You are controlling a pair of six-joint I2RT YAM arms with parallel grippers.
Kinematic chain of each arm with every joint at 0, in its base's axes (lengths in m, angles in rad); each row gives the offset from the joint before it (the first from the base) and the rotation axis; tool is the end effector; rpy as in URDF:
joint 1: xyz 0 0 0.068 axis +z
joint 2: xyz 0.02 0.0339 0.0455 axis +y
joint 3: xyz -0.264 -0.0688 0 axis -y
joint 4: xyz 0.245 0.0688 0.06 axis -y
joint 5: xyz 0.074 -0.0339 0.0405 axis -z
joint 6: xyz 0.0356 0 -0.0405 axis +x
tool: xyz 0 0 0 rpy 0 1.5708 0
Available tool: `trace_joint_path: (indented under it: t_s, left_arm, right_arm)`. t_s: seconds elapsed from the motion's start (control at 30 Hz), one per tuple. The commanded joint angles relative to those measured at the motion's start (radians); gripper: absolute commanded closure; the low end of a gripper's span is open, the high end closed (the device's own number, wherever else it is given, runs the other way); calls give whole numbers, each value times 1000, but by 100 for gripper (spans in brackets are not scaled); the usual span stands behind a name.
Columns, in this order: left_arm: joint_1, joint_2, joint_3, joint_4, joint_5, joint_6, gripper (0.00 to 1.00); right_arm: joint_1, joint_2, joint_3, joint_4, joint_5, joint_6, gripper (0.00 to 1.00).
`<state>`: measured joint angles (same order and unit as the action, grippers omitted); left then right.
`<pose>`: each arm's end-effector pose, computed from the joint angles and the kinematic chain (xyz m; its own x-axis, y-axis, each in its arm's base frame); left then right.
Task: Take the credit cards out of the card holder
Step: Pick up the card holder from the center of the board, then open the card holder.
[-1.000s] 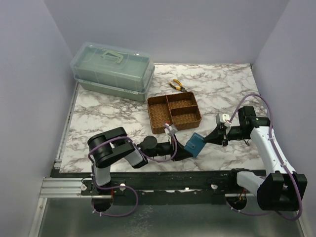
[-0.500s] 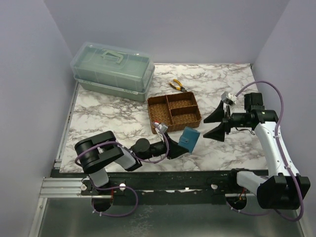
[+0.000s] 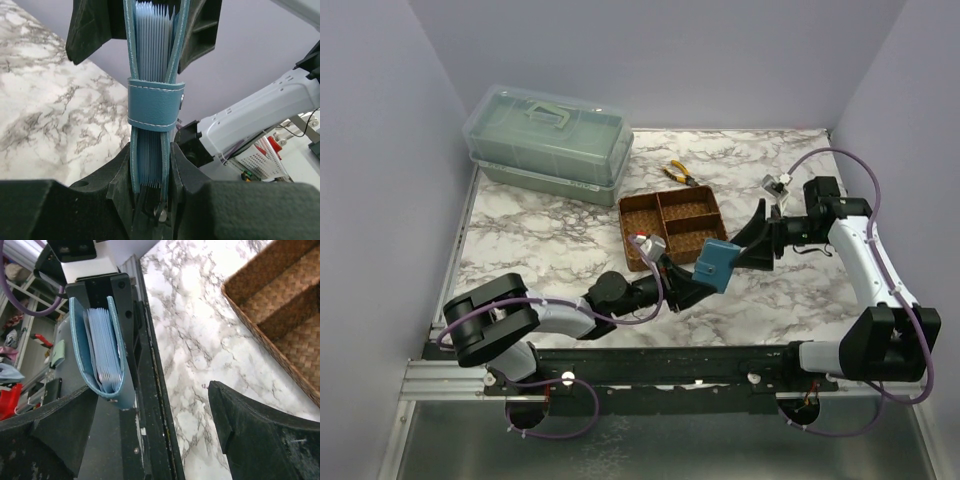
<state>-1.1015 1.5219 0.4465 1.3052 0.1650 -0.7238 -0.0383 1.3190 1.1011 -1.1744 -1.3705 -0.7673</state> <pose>0.1226 -0.2547 0.2150 -0.5533 -0.3532 -0.7544 0.7816 0.0929 -0.6168 0.2220 0.0264 0.2950 -0.5924 -0.1155 -0.7973 -0.8023 0.1741 0.5709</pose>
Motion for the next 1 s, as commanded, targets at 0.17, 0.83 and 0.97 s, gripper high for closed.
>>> trace_joint_path:
  t_s: [0.17, 0.83, 0.97]
  left_arm:
    - [-6, -18, 105, -76, -14, 60, 100]
    - [-8, -175, 11, -230, -316, 28, 26]
    - [-16, -386, -20, -540, -532, 27, 9]
  right_arm:
    - [38, -54, 20, 75, -101, 107, 4]
    - [94, -138, 46, 205, 27, 309, 99]
    - [93, -184, 13, 316, 207, 522, 100]
